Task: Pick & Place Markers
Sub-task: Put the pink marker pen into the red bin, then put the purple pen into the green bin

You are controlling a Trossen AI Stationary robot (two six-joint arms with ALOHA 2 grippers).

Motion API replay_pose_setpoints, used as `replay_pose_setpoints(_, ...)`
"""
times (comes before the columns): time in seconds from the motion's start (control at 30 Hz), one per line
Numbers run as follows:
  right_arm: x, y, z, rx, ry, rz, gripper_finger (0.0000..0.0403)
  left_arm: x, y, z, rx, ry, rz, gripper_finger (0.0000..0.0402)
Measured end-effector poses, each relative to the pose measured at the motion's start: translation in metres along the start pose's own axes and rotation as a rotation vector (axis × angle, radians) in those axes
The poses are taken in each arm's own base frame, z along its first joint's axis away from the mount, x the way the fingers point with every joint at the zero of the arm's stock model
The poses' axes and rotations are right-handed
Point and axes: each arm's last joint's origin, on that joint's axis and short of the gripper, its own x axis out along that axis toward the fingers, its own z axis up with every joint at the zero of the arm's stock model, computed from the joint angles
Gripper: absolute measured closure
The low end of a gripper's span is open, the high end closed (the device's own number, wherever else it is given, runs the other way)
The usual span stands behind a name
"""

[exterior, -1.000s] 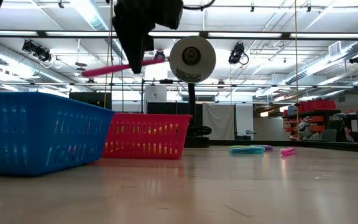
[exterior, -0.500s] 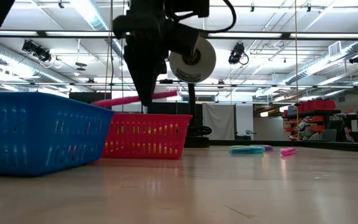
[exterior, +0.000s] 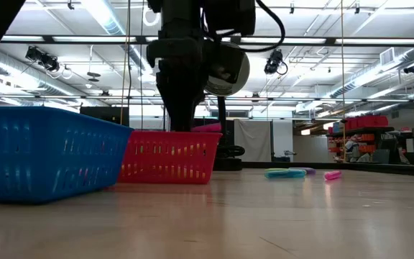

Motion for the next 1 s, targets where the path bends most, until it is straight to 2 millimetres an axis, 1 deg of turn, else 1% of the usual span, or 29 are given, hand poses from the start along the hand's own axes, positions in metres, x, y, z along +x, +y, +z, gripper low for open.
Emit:
replay_pose_setpoints(0.13,0.000,0.000,0.000,-0.001,0.004,0.000,0.0172,0.002,0.004,0.002,-0.006,-0.008,-0.005,0.0365)
replay_pose_setpoints(0.2,0.000,0.000,-0.001,-0.002,0.008,0.000,0.0172,0.004,0.005,0.000,-0.016,0.015,-0.008,0.0364)
replay_pose_setpoints(0.27,0.000,0.000,-0.001,-0.002,0.010,0.000,0.0172,0.004,0.006,-0.001,-0.019,0.027,-0.018,0.0341)
replay_pose_setpoints(0.4,0.000,0.000,-0.002,-0.004,0.016,-0.001,0.0172,0.004,0.006,-0.001,-0.018,0.031,-0.027,0.0273)
replay_pose_setpoints(0.47,0.000,0.000,-0.001,-0.004,0.015,-0.001,0.0172,0.004,0.006,-0.001,-0.017,0.038,-0.035,0.0247)
replay_pose_setpoints(0.57,0.000,0.000,-0.002,-0.005,0.016,-0.001,0.0172,0.004,0.006,-0.002,-0.010,0.042,-0.063,0.0220)
replay_pose_setpoints(0.67,0.000,0.000,-0.002,-0.005,0.018,-0.001,0.0172,0.002,0.006,-0.003,-0.018,0.057,-0.078,0.0204)
replay_pose_setpoints(0.73,0.000,0.000,-0.002,-0.007,0.023,-0.001,0.0172,-0.004,0.006,-0.004,-0.018,0.044,-0.081,0.0201)
replay_pose_setpoints(0.8,0.000,0.000,-0.002,-0.007,0.023,-0.001,0.0172,-0.016,0.006,-0.004,-0.017,0.001,-0.084,0.0201)
replay_pose_setpoints(1.0,0.000,0.000,-0.002,-0.008,0.025,-0.001,0.0172,-0.067,0.008,-0.002,-0.002,-0.239,-0.078,0.0215)
